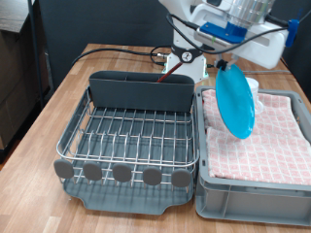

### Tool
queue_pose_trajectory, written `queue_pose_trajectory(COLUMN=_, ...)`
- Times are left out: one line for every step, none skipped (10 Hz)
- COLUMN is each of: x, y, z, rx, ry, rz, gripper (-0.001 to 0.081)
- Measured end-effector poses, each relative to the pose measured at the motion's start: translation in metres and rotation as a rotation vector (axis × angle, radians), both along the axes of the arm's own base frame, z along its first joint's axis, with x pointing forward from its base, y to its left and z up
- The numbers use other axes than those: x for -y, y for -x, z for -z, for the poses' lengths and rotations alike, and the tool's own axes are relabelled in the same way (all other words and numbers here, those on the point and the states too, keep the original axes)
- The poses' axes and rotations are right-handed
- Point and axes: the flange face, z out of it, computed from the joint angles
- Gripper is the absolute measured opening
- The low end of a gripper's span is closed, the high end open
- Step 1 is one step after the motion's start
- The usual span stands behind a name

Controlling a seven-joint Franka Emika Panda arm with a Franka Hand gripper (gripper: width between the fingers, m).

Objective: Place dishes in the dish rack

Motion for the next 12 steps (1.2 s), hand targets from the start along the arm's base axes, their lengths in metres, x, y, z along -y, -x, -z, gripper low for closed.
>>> queue_pose_trajectory(x=0.015, y=-0.001, z=-0.010, rx=0.001, ry=0.065, rz=-0.085, gripper=0.0021)
queue_pose_trajectory(x=0.031, y=-0.002, z=-0.017, rx=-0.017, ry=0.119, rz=-0.169, gripper=0.0021)
queue_pose_trajectory(x=0.048, y=-0.003, z=-0.022, rx=-0.044, ry=0.147, rz=-0.238, gripper=0.0021)
queue_pose_trajectory(x=0.066, y=-0.004, z=-0.028, rx=-0.063, ry=0.151, rz=-0.275, gripper=0.0021)
queue_pose_trajectory(x=0.072, y=-0.005, z=-0.031, rx=-0.075, ry=0.153, rz=-0.311, gripper=0.0021)
queue_pose_trajectory(x=0.071, y=-0.005, z=-0.030, rx=-0.072, ry=0.151, rz=-0.300, gripper=0.0020)
queue_pose_trajectory(x=0.076, y=-0.005, z=-0.030, rx=-0.073, ry=0.182, rz=-0.308, gripper=0.0020)
queue_pose_trajectory(x=0.091, y=-0.005, z=-0.032, rx=-0.084, ry=0.252, rz=-0.322, gripper=0.0020)
queue_pose_trajectory(x=0.111, y=-0.004, z=-0.032, rx=-0.098, ry=0.305, rz=-0.333, gripper=0.0020)
queue_pose_trajectory(x=0.131, y=-0.004, z=-0.032, rx=-0.118, ry=0.349, rz=-0.356, gripper=0.0020)
queue_pose_trajectory(x=0.150, y=-0.003, z=-0.031, rx=-0.128, ry=0.382, rz=-0.386, gripper=0.0020)
queue_pose_trajectory(x=0.170, y=-0.001, z=-0.031, rx=-0.132, ry=0.401, rz=-0.418, gripper=0.0020)
